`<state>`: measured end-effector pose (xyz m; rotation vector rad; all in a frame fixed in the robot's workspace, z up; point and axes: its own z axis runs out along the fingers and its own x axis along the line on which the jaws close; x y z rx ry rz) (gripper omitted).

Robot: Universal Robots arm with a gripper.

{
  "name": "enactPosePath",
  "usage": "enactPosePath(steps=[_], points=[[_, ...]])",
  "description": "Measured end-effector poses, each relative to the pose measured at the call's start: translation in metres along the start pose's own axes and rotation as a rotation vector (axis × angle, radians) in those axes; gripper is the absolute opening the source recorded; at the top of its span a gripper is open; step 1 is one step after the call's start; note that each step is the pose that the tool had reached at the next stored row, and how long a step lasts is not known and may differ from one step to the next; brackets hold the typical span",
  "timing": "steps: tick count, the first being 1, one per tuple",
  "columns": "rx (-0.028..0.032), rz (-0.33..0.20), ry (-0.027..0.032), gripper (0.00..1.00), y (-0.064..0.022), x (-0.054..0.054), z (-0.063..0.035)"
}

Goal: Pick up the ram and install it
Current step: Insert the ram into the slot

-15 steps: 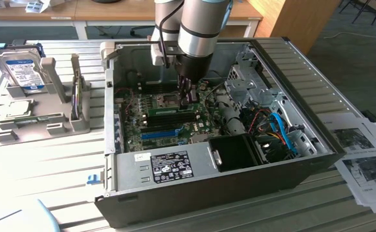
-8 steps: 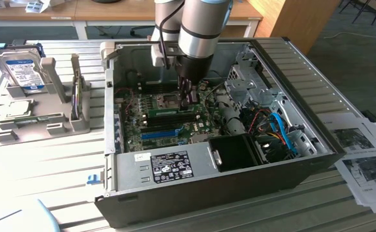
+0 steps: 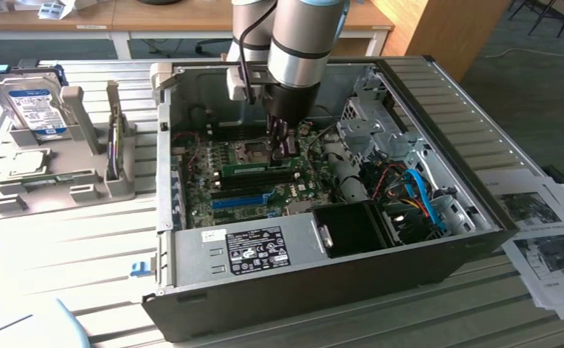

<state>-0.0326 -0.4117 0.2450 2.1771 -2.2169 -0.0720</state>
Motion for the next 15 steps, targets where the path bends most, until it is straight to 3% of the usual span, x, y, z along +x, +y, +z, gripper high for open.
enactPosePath(steps=[15], points=[[0.0000,0.000,-0.0001,0.11,-0.0003,0.0000,0.0057]])
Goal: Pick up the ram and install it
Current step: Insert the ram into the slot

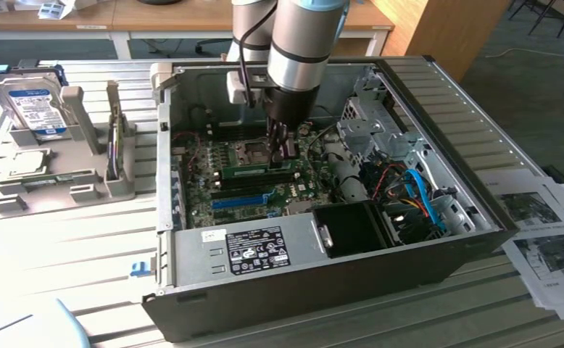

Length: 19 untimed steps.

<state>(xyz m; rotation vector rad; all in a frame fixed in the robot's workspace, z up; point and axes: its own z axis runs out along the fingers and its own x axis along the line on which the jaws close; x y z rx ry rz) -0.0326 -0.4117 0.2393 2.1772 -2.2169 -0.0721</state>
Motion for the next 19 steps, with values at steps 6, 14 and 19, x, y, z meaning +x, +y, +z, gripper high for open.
enactPosePath(steps=[6,14,19], points=[[0.0000,0.000,0.0000,0.11,0.0000,0.0000,0.0003],[0.0000,0.000,0.0000,0.11,0.0008,0.0000,0.0004],[0.0000,0.000,-0.0001,0.11,0.0008,0.0000,0.0015]])
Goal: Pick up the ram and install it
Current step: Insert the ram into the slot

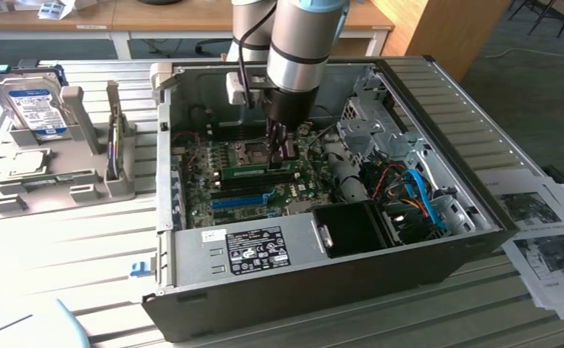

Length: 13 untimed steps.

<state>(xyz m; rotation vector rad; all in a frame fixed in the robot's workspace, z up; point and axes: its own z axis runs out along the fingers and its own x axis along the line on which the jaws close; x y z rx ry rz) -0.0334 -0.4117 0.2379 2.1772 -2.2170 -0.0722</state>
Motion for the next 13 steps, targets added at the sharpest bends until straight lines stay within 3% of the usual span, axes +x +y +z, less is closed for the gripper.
enactPosePath(steps=[13], points=[[0.0000,0.000,0.0001,0.11,-0.0002,0.0000,0.0035]])
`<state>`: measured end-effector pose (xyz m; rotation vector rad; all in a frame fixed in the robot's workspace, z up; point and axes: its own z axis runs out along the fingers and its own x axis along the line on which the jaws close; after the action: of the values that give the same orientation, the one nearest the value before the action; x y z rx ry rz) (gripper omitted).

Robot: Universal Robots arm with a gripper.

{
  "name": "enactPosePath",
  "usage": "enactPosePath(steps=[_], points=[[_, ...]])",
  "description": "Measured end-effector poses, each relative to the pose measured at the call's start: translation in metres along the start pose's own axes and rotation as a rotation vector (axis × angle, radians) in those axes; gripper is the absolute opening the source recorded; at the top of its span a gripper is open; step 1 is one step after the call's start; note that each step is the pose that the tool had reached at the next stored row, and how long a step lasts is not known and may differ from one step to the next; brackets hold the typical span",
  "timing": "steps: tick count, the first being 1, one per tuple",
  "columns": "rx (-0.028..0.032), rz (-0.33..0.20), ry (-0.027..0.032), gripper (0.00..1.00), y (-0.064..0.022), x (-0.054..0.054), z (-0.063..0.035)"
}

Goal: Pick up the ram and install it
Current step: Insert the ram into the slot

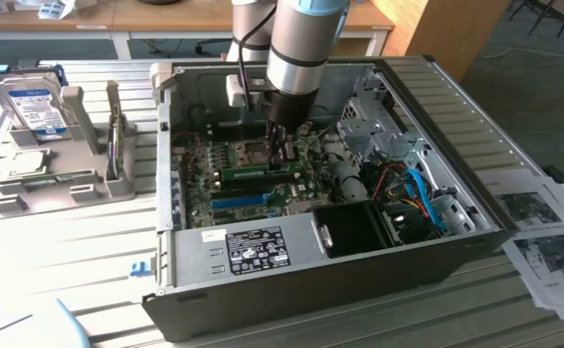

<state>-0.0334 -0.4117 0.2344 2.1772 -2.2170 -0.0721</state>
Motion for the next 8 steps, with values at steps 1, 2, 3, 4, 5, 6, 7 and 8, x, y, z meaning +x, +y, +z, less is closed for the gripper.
enactPosePath(steps=[1,2,3,4,5,6,7,8], points=[[0.0000,0.000,0.0000,0.11,0.0002,0.0000,0.0000],[0.0000,0.000,-0.0001,0.11,0.0005,0.0000,0.0001],[0.0000,0.000,-0.0001,0.11,0.0007,0.0000,0.0001],[0.0001,0.000,-0.0001,0.11,0.0008,0.0000,0.0001],[0.0002,0.000,0.0000,0.11,0.0007,0.0000,0.0001],[0.0001,0.000,0.0000,0.11,0.0008,0.0000,0.0001],[0.0001,0.000,0.0000,0.11,0.0008,0.0000,0.0001],[0.0000,0.000,0.0000,0.11,0.0008,0.0001,0.0003]])
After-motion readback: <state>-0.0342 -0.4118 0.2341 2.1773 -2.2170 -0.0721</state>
